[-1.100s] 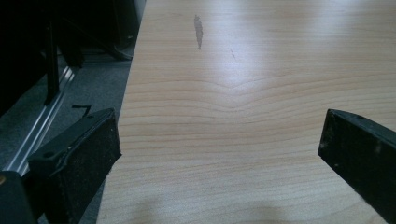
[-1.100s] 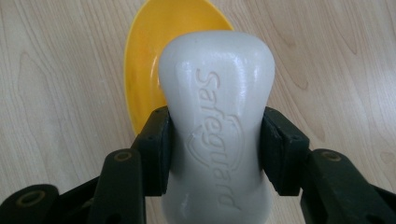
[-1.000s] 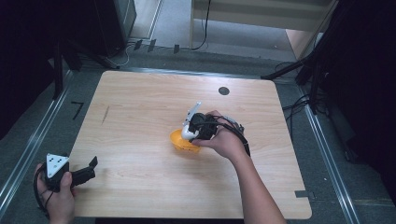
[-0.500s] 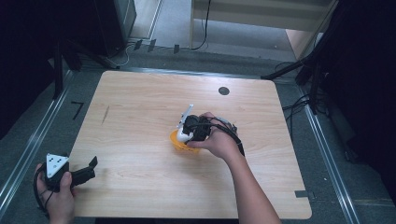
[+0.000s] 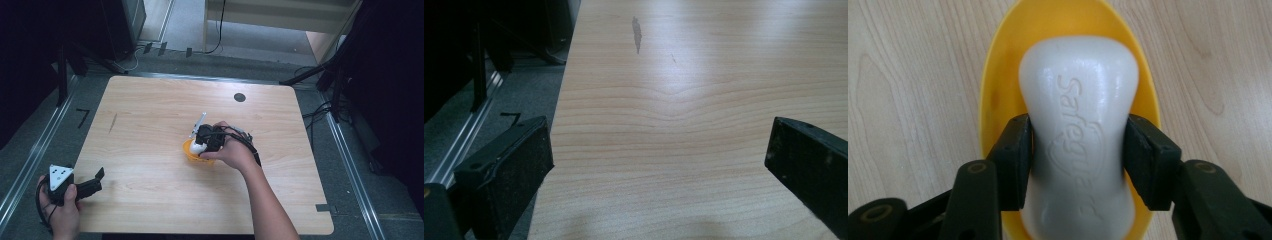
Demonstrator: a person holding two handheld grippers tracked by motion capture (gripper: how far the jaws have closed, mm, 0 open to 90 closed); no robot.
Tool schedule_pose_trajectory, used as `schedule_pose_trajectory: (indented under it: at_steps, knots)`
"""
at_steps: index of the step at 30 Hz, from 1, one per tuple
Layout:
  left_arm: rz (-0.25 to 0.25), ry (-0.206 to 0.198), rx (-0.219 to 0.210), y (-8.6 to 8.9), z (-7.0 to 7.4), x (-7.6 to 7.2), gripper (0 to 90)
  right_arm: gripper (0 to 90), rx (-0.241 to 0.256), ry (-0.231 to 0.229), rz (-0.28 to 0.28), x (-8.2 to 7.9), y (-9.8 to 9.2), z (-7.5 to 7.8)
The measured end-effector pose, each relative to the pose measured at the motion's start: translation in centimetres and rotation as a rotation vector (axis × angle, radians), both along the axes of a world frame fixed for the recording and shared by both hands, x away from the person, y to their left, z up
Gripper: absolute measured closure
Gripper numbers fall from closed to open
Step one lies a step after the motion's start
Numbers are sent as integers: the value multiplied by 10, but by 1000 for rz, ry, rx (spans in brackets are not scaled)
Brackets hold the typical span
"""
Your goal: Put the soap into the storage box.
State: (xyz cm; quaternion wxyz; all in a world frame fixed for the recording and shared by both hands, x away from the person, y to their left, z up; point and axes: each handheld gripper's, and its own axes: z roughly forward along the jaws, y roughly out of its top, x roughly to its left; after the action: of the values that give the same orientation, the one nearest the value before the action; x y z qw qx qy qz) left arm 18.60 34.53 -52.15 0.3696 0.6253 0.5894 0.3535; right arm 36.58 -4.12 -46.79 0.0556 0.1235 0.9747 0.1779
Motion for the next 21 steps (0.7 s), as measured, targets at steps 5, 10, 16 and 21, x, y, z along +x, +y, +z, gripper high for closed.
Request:
schedule_pose_trajectory:
  at_steps: [5, 10, 16, 21]
  knots:
    - [1, 0, -1, 0, 0, 0, 0, 434, 78, 19, -50, 2, -8, 11]
    - [0, 0, 1, 0, 0, 0, 0, 356, 92, -20, -92, 1, -20, 20]
    - [4, 0, 4, -1, 0, 0, 0, 348, 125, -14, -216, 0, -44, 24]
    - [3, -1, 2, 0, 0, 0, 0, 272, 156, -24, -298, -4, -63, 24]
